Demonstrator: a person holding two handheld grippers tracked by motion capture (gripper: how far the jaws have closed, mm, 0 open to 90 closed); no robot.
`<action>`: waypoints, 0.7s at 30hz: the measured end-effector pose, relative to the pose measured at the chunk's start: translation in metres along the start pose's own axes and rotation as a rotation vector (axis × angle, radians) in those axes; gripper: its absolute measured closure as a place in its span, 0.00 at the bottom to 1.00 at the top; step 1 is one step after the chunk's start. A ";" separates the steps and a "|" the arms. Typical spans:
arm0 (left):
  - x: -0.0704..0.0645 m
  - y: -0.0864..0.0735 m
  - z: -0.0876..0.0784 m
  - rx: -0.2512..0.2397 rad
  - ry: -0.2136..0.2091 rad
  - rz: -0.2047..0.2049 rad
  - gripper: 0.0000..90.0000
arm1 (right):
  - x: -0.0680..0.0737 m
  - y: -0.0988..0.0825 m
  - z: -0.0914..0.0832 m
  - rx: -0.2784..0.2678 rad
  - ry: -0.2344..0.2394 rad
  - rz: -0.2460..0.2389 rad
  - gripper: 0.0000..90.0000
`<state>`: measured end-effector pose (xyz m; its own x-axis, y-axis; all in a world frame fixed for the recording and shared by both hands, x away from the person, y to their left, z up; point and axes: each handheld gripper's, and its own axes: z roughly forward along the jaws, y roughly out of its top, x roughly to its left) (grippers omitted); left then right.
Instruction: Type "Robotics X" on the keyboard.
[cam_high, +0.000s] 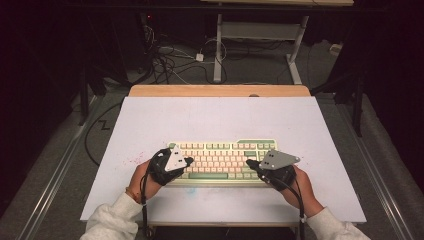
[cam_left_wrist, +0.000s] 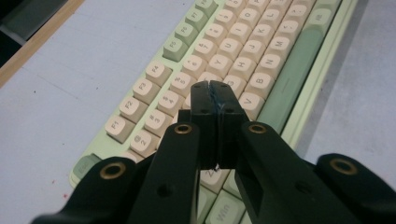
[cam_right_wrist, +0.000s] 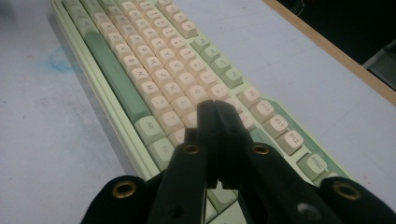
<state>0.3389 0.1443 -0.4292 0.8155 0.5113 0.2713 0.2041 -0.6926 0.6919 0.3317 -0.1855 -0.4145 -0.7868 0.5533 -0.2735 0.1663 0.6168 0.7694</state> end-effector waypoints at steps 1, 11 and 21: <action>0.001 -0.002 -0.002 -0.001 0.005 -0.002 0.97 | 0.001 0.001 0.002 0.001 0.005 0.001 1.00; 0.004 -0.022 -0.016 -0.028 0.026 -0.047 0.97 | 0.005 0.012 0.022 0.008 0.035 -0.024 1.00; 0.002 -0.033 -0.026 -0.033 0.027 -0.074 0.97 | 0.011 0.029 0.050 0.029 0.079 -0.055 1.00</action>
<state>0.3194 0.1817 -0.4342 0.7841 0.5739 0.2363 0.2447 -0.6357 0.7321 0.3580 -0.1335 -0.4236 -0.8394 0.4730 -0.2678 0.1377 0.6617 0.7371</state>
